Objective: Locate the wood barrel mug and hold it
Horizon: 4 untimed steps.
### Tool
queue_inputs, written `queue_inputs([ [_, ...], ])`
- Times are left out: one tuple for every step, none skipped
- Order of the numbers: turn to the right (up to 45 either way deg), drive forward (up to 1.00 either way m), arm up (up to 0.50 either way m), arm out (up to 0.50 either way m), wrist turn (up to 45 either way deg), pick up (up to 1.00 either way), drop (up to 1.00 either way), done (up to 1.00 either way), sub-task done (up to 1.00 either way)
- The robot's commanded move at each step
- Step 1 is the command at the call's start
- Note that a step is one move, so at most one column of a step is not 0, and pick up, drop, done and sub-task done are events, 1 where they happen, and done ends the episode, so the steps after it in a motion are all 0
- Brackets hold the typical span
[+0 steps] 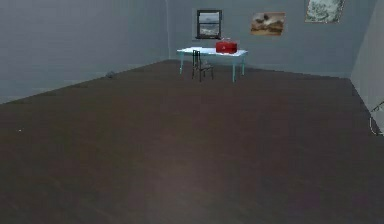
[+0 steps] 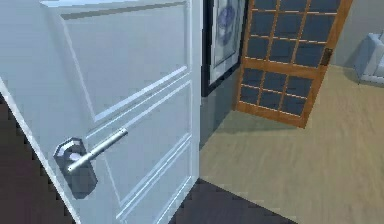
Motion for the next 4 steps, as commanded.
queue_inputs([
  [6.0,0.0,0.0,0.0,0.0,0.0,0.0,0.0,0.0],
  [3.0,0.0,0.0,0.0,0.0,0.0,0.0,0.0,0.0],
  [0.0,1.0,0.0,0.0,0.0,0.0,0.0,0.0,0.0],
  [0.0,1.0,0.0,0.0,0.0,0.0,0.0,0.0,0.0],
])
